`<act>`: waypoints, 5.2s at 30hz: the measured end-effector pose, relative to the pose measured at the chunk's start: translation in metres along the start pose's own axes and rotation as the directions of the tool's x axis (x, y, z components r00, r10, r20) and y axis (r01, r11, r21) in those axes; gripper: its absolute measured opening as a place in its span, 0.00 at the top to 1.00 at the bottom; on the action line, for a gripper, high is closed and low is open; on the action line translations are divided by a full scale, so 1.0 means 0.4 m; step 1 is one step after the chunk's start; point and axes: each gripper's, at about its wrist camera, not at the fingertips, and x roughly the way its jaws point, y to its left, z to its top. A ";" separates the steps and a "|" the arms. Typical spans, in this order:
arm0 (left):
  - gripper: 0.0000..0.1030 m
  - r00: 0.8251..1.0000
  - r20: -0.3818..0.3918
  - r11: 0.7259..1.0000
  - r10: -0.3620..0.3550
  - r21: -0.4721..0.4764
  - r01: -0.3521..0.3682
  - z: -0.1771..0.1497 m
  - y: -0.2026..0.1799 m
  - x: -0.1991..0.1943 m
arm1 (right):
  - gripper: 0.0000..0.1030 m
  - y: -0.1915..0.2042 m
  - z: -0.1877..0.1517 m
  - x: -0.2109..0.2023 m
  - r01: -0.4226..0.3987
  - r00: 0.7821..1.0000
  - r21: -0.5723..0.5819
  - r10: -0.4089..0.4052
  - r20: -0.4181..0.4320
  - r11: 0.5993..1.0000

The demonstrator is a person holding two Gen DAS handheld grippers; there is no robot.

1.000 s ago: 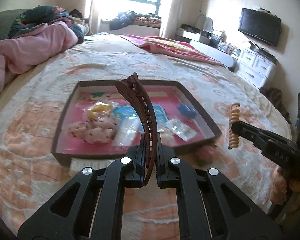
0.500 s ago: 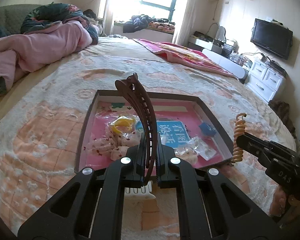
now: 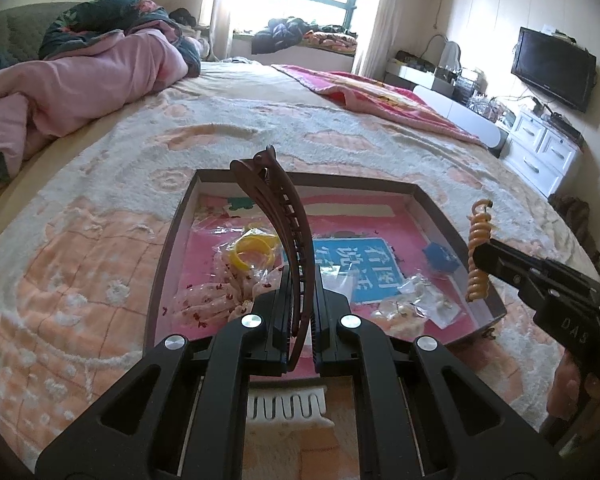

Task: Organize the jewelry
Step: 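Carry the claw clip with the left tool over the tray while the right tool carries the spiral tie there, then open both tools to drop the claw clip and spiral tie in the tray, then grasp the white claw clip with the left tool while the right tool grasps the pink pom-pom, then carry the white clip with the left tool into the tray while the right tool carries the pom-pom there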

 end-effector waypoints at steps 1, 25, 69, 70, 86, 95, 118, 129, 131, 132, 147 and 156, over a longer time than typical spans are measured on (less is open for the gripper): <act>0.97 1.000 -0.007 1.000 -0.001 0.001 0.001 0.001 0.001 0.010 | 0.83 -0.007 0.002 0.011 0.004 1.000 0.000 -0.004 -0.008 1.000; 0.78 0.997 -0.074 1.000 0.006 0.011 -0.005 -0.027 0.018 0.084 | 0.66 -0.060 -0.053 0.087 0.041 0.994 0.037 -0.037 -0.101 0.999; 0.19 0.994 -0.094 0.996 0.054 -0.061 -0.060 -0.175 0.081 -0.048 | 0.27 -0.033 -0.205 -0.025 0.047 0.989 0.024 -0.043 -0.145 0.999; 0.19 0.994 -0.098 0.996 0.051 -0.065 -0.057 -0.180 0.082 -0.045 | 0.27 -0.033 -0.209 -0.020 0.049 0.988 0.025 -0.045 -0.150 0.998; 0.30 0.995 -0.101 0.993 0.002 -0.114 -0.013 -0.178 0.074 -0.015 | 0.72 -0.013 -0.224 0.008 0.021 0.985 -0.015 -0.023 -0.170 1.000; 0.41 0.994 -0.111 0.997 0.001 -0.073 -0.009 -0.176 0.051 -0.014 | 0.72 0.021 -0.223 -0.006 -0.030 0.986 -0.043 0.022 -0.167 0.999; 0.41 0.999 -0.029 0.997 -0.024 -0.071 0.022 -0.139 0.039 -0.129 | 0.72 0.073 -0.177 -0.084 -0.127 0.989 -0.059 0.121 -0.088 0.990; 0.41 1.000 0.001 0.996 -0.019 -0.086 0.019 -0.103 0.052 -0.131 | 0.72 0.052 -0.139 -0.102 -0.104 0.994 -0.046 0.102 -0.042 0.994; 0.41 1.000 0.005 0.996 -0.019 -0.086 0.019 -0.099 0.052 -0.130 | 0.72 0.042 -0.131 -0.102 -0.092 0.995 -0.039 0.090 -0.037 0.995; 0.41 1.000 0.007 0.996 -0.020 -0.087 0.020 -0.093 0.051 -0.128 | 0.72 0.038 -0.130 -0.101 -0.086 0.996 -0.037 0.085 -0.038 0.996; 0.41 0.999 0.038 0.999 -0.009 -0.044 0.010 -0.012 0.027 -0.083 | 0.72 -0.009 -0.058 -0.079 -0.018 1.000 -0.028 0.017 -0.005 0.999; 0.41 0.999 0.033 0.999 0.002 -0.043 0.000 0.019 0.035 -0.027 | 0.72 -0.022 -0.026 -0.028 0.012 1.000 -0.033 -0.013 -0.012 0.999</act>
